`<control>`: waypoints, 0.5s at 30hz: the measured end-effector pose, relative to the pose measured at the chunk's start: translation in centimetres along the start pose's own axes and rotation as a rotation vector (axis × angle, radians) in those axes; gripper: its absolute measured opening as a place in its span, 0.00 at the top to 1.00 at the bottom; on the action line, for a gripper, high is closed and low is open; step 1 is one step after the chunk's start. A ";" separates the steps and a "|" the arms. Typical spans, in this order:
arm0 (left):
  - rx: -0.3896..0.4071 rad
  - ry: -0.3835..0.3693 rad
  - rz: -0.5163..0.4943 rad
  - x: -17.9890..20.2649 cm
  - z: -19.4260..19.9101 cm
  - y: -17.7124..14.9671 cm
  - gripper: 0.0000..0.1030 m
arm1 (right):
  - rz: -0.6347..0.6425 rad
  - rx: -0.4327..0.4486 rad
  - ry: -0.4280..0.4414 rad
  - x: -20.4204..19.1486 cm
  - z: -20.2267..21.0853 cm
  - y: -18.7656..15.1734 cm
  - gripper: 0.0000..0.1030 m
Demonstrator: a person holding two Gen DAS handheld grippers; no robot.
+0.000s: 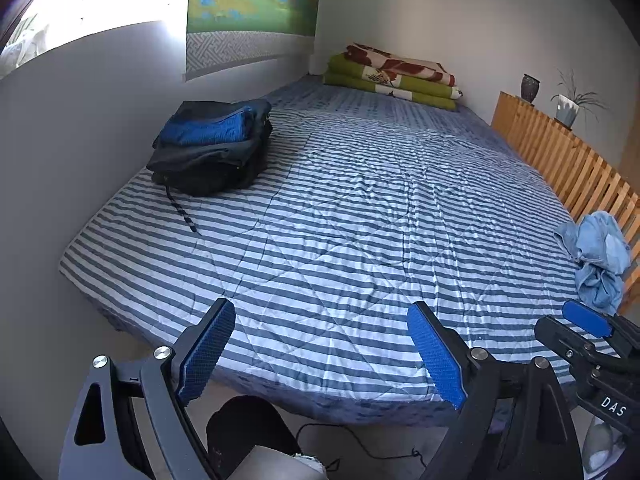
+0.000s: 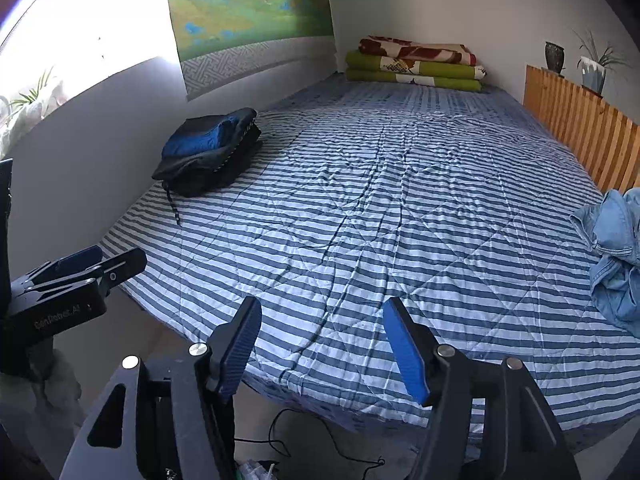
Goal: Fold small clothes
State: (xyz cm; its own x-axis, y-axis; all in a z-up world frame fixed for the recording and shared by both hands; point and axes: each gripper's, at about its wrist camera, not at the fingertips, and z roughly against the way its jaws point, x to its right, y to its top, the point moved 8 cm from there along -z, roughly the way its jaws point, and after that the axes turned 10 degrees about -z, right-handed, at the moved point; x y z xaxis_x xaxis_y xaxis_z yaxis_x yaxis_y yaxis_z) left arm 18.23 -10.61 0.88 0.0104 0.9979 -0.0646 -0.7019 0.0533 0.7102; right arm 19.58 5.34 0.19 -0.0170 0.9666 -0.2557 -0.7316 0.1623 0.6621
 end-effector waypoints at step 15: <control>0.006 -0.018 -0.013 0.9 0.2 -0.3 0.12 | -0.015 0.008 -0.028 0.3 0.6 -0.6 0.42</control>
State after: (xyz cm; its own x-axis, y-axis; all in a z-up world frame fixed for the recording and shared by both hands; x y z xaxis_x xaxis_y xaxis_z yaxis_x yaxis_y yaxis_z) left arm 18.58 -9.74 0.74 0.0318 0.9976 -0.0611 -0.6970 0.0660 0.7140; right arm 20.40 5.64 0.13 0.0126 0.9692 -0.2460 -0.7259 0.1780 0.6644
